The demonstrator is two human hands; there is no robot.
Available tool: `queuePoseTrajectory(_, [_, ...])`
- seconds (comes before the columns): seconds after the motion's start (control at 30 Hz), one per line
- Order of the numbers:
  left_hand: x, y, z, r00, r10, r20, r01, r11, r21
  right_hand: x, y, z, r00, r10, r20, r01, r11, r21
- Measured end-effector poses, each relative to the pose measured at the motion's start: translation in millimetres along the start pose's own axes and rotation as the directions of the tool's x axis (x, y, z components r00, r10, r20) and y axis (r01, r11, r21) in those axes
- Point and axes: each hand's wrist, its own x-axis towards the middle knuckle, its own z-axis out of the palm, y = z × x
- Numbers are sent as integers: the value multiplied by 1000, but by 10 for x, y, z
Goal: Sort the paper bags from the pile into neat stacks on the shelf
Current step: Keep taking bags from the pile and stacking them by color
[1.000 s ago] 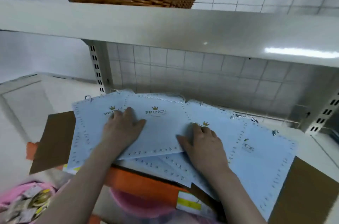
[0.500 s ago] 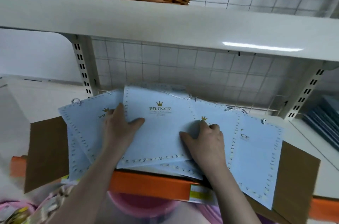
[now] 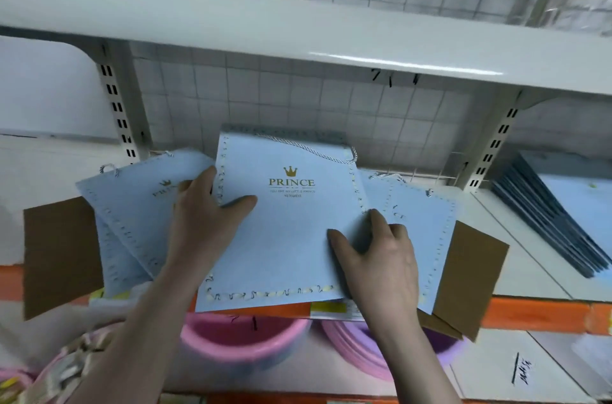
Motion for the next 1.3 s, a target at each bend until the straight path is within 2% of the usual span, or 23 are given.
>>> queuePoseTrajectory(0.17, [-277, 452, 241, 999, 39, -13, -39, 999, -33, -41, 327, -463, 997, -25, -72, 26, 1000, 16])
queuePoseTrajectory(0.3, [-633, 918, 617, 997, 70, -19, -70, 997, 18, -74, 792, -929, 991, -43, -123, 46, 999, 16])
queuePoseTrajectory(0.5, [-1436, 1639, 1471, 996, 85, 37, -88, 992, 91, -116, 1794, -1752, 989, 11, -146, -20, 998, -58])
queuePoseTrajectory(0.63, [-1877, 1973, 1977, 989, 119, 83, -125, 990, 72, -168, 2362, -2207, 988, 61, -142, -77, 990, -115])
queuePoseTrajectory(0.77, [-2145, 2183, 2367, 981, 137, 135, -149, 985, 84, -234, 2785, -2535, 981, 105, -163, -121, 988, -95])
queuePoseTrajectory(0.9, [-2253, 2393, 2696, 968, 195, 157, -204, 978, 46, -173, 3093, -2752, 970, 128, -207, -153, 982, -107])
queuePoseTrajectory(1.03, [-2222, 2554, 2980, 961, 235, 149, -248, 966, 77, -10, 3319, -2814, 961, 167, -221, -192, 977, -94])
queuePoseTrajectory(1.3, [-1801, 2801, 3677, 949, 266, 170, -279, 959, 57, 752, 3677, -2861, 957, 171, -234, -210, 965, -156])
